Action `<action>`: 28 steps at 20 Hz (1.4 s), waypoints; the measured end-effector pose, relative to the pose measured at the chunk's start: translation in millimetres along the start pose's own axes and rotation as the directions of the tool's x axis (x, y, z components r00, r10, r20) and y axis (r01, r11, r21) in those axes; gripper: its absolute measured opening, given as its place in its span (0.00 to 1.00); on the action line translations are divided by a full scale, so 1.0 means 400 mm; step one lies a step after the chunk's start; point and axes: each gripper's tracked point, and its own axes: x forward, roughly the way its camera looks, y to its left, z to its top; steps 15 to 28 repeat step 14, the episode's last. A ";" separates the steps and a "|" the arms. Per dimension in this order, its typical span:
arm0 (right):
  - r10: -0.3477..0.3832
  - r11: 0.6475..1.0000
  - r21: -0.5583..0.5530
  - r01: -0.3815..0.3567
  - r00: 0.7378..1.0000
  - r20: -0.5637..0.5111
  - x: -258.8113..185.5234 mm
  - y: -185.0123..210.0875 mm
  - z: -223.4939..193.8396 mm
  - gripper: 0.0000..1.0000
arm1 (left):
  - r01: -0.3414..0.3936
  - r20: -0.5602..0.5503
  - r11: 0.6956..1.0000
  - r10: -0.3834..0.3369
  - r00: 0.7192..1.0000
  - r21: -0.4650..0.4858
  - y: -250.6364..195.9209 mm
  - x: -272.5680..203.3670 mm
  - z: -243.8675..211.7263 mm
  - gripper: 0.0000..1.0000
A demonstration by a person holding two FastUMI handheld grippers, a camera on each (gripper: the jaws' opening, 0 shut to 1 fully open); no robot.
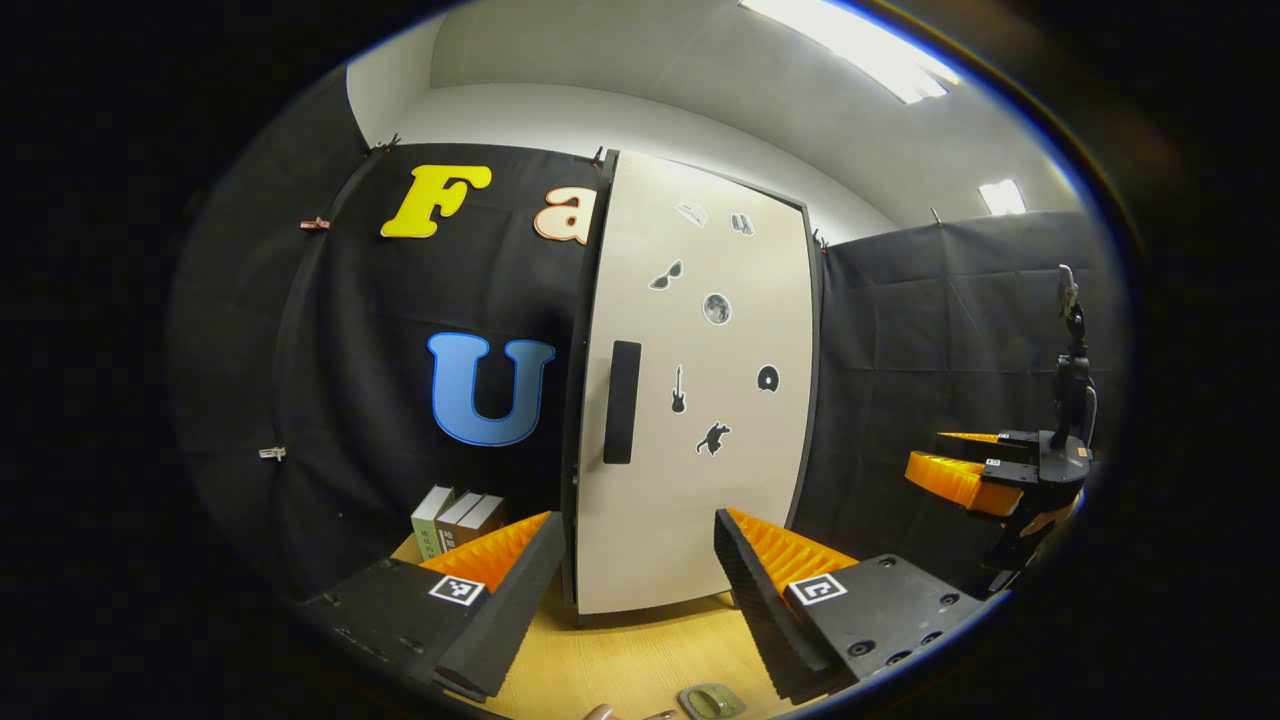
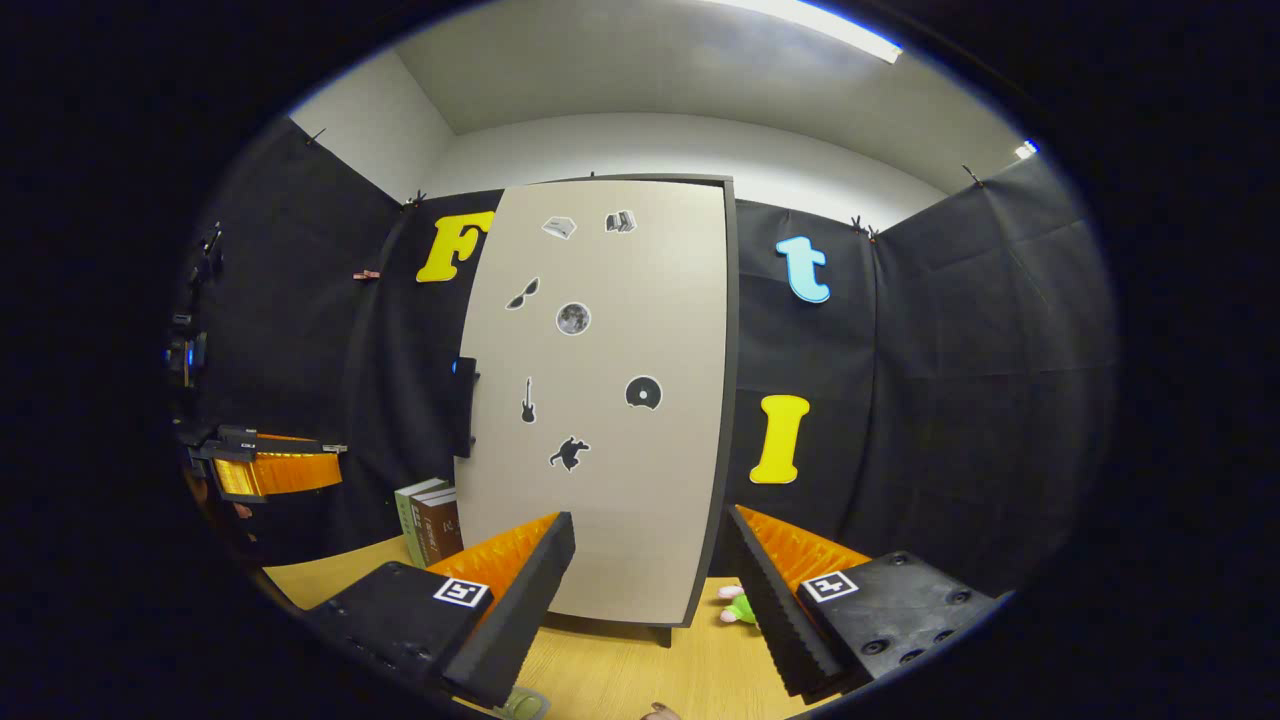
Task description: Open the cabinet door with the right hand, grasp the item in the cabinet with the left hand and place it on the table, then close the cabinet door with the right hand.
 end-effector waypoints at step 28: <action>0.002 1.000 0.003 -0.002 1.000 0.005 0.036 -0.004 0.002 0.97 | -0.003 0.001 1.000 0.003 1.000 0.026 0.007 0.030 -0.003 0.95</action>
